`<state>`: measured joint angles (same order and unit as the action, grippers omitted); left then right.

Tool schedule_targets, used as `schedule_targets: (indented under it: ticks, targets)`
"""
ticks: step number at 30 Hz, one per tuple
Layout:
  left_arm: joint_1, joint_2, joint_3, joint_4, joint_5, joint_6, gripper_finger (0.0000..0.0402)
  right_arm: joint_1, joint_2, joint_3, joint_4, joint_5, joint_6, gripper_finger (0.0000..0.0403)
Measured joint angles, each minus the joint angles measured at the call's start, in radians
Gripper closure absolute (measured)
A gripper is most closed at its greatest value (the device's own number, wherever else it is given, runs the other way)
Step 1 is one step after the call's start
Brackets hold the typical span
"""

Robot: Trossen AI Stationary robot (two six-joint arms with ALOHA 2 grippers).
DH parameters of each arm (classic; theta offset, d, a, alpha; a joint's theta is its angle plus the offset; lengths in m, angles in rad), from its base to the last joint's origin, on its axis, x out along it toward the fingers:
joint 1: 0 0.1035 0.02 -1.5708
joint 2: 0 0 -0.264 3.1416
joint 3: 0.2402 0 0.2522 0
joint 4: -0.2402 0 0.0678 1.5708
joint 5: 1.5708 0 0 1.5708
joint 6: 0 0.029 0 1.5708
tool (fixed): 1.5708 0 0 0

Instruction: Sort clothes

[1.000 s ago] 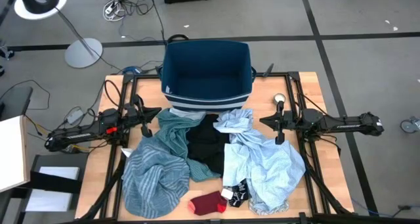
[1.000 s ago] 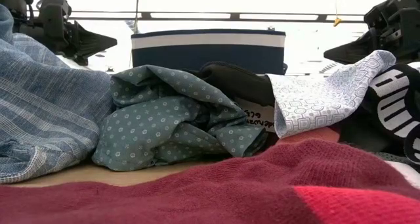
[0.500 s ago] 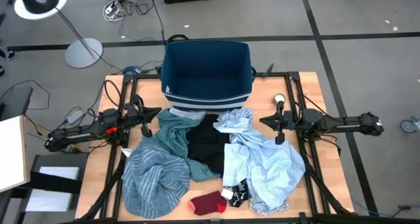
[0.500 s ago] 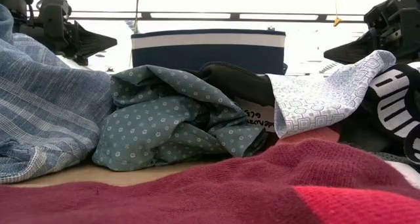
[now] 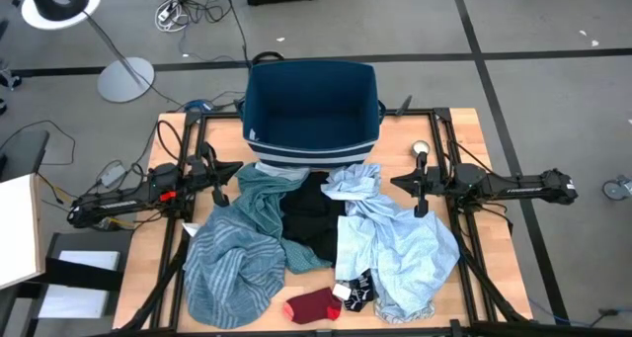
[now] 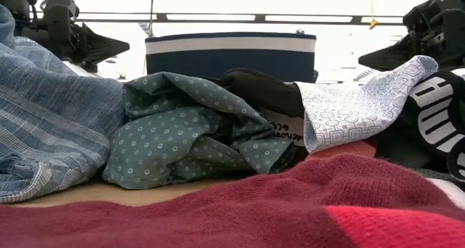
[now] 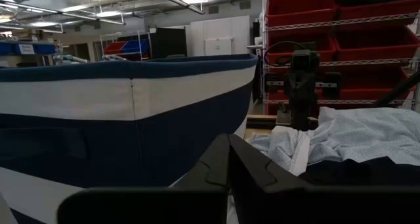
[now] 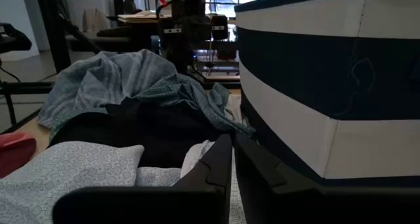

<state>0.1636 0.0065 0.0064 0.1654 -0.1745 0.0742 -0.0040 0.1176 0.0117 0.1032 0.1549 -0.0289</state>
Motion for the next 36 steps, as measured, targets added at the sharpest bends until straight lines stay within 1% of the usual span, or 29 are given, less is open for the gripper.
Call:
schedule_targets:
  ticks: [24,26,30,33,36]
  targets:
    - [0.0,0.0,0.0,-0.001,0.0,-0.005,0.0389,0.0,0.0,0.0,0.0,0.0,0.0,0.038]
    - [0.0,0.0,0.0,-0.028,0.0,-0.04,0.0389,0.0,0.0,0.0,0.0,0.0,0.0,0.038]
    - [0.0,0.002,0.001,-0.135,0.004,-0.117,0.0389,0.0,0.0,0.0,0.0,0.0,0.0,0.038]
    - [0.0,0.026,0.001,-0.138,0.029,-0.106,0.0389,0.0,0.0,0.0,0.0,0.0,0.0,0.038]
    - [0.0,0.035,0.001,-0.141,0.033,-0.1,0.0389,0.0,0.0,0.0,0.0,0.0,0.0,0.038]
